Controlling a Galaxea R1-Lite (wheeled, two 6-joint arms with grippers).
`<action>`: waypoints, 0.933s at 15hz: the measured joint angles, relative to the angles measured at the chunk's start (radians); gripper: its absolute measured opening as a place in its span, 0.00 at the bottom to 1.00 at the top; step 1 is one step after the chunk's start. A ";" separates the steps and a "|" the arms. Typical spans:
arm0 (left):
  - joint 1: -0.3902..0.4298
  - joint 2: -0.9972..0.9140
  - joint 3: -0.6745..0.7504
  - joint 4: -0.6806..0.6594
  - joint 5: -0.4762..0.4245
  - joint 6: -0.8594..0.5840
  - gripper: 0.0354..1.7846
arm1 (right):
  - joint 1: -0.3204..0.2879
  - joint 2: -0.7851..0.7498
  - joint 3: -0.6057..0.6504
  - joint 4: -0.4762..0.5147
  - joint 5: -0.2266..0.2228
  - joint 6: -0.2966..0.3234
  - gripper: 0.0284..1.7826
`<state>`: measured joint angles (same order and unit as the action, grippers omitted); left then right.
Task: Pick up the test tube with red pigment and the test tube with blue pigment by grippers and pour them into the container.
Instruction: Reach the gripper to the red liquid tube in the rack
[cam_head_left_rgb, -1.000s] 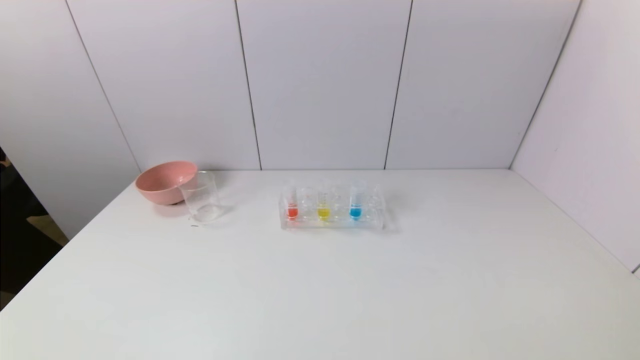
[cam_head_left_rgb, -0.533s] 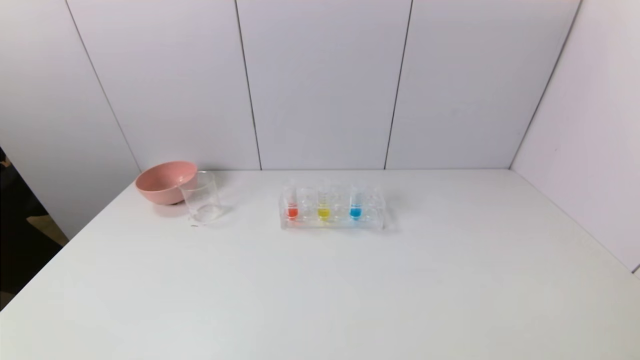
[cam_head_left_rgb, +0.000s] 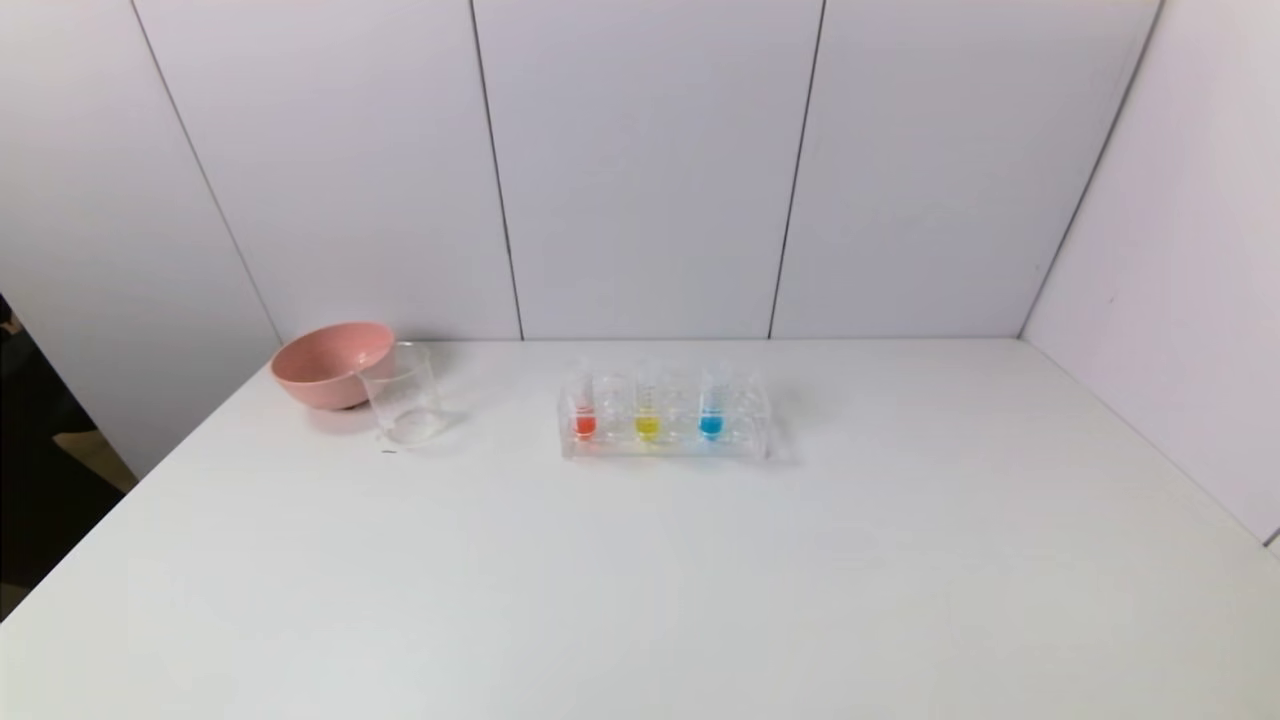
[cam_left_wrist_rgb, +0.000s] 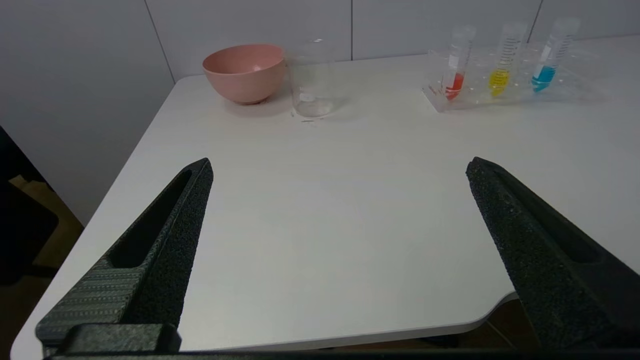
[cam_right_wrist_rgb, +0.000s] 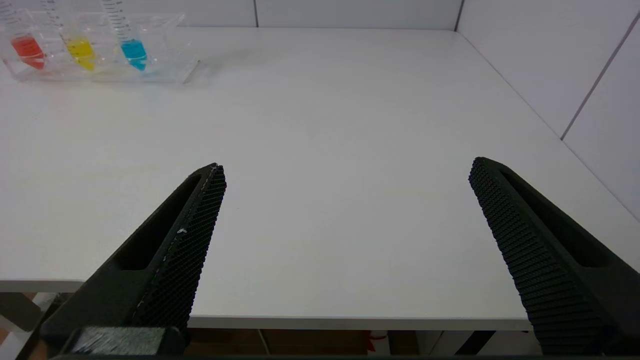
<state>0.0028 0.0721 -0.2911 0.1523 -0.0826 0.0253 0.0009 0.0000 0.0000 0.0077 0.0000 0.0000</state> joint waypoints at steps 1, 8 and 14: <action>0.000 0.031 -0.036 0.001 -0.006 0.000 0.99 | 0.000 0.000 0.000 0.000 0.000 0.000 1.00; -0.001 0.288 -0.248 -0.024 -0.079 -0.016 0.99 | 0.000 0.000 0.000 0.000 0.000 0.000 1.00; -0.002 0.602 -0.355 -0.205 -0.193 -0.045 0.99 | 0.000 0.000 0.000 0.000 0.000 0.000 1.00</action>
<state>0.0009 0.6743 -0.6464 -0.0523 -0.2755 -0.0200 0.0013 0.0000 0.0000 0.0077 0.0000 0.0000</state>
